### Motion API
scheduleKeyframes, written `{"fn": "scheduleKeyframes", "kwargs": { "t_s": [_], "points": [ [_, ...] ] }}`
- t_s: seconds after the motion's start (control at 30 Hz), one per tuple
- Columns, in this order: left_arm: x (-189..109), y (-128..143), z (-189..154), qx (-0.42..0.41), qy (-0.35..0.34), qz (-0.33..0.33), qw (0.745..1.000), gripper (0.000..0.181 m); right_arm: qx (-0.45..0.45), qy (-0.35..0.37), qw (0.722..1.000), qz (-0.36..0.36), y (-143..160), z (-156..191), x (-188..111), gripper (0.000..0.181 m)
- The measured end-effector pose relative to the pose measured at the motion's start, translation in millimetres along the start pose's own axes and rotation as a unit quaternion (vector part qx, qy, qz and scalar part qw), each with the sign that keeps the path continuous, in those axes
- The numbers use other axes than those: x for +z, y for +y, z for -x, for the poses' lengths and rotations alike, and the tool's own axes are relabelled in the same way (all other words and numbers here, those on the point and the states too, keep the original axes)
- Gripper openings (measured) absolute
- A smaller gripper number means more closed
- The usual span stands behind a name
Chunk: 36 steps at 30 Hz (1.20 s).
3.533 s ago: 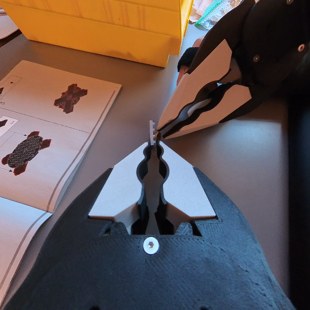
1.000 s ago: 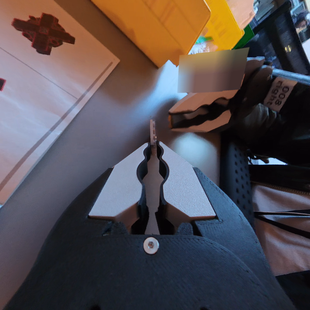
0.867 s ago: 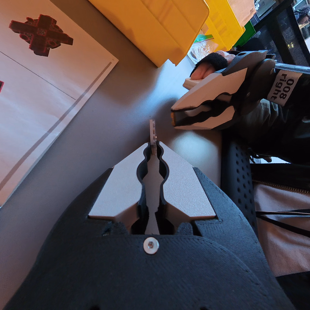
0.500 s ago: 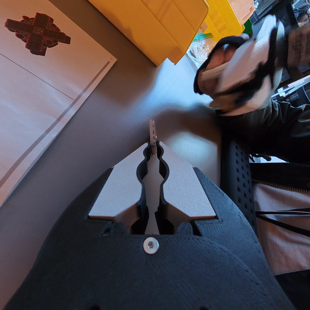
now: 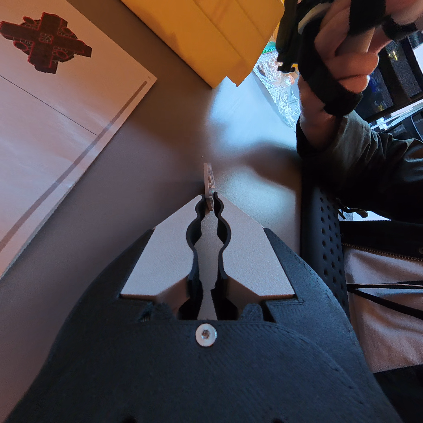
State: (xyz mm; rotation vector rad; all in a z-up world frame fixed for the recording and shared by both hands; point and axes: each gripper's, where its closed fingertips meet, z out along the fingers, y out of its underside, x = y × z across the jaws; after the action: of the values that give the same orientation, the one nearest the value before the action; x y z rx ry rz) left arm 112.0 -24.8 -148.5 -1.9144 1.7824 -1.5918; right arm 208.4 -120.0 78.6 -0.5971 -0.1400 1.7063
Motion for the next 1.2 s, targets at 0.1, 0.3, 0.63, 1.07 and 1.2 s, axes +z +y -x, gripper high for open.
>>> {"fn": "scheduleKeyframes", "kwargs": {
  "t_s": [0.1, 0.3, 0.63, 1.07, 1.2],
  "points": [
    [0.1, 0.2, 0.1, -0.002, 0.001, 0.000, 1.000, 0.005, 0.005, -0.005, 1.000, -0.029, -11.2, 1.4, -5.5, 0.013],
    [0.3, 0.4, 0.1, -0.004, 0.002, 0.000, 1.000, 0.005, -0.004, 0.029, 0.998, -0.049, -21.5, -7.5, -13.0, 0.014],
    [0.5, 0.6, 0.0, 0.000, -0.001, 0.000, 1.000, 0.005, -0.461, 0.649, 0.581, 0.173, -90.3, -75.0, -133.7, 0.016],
    [-0.6, -3.9, 3.0, 0.018, -0.024, -0.012, 0.999, 0.004, -0.500, 0.479, 0.593, 0.411, 51.3, -124.2, -61.4, 0.023],
    [0.4, -5.9, 3.5, 0.040, -0.048, -0.017, 0.998, 0.004, -0.365, 0.531, 0.588, 0.489, 102.2, -163.3, -99.4, 0.022]
  ]
}}
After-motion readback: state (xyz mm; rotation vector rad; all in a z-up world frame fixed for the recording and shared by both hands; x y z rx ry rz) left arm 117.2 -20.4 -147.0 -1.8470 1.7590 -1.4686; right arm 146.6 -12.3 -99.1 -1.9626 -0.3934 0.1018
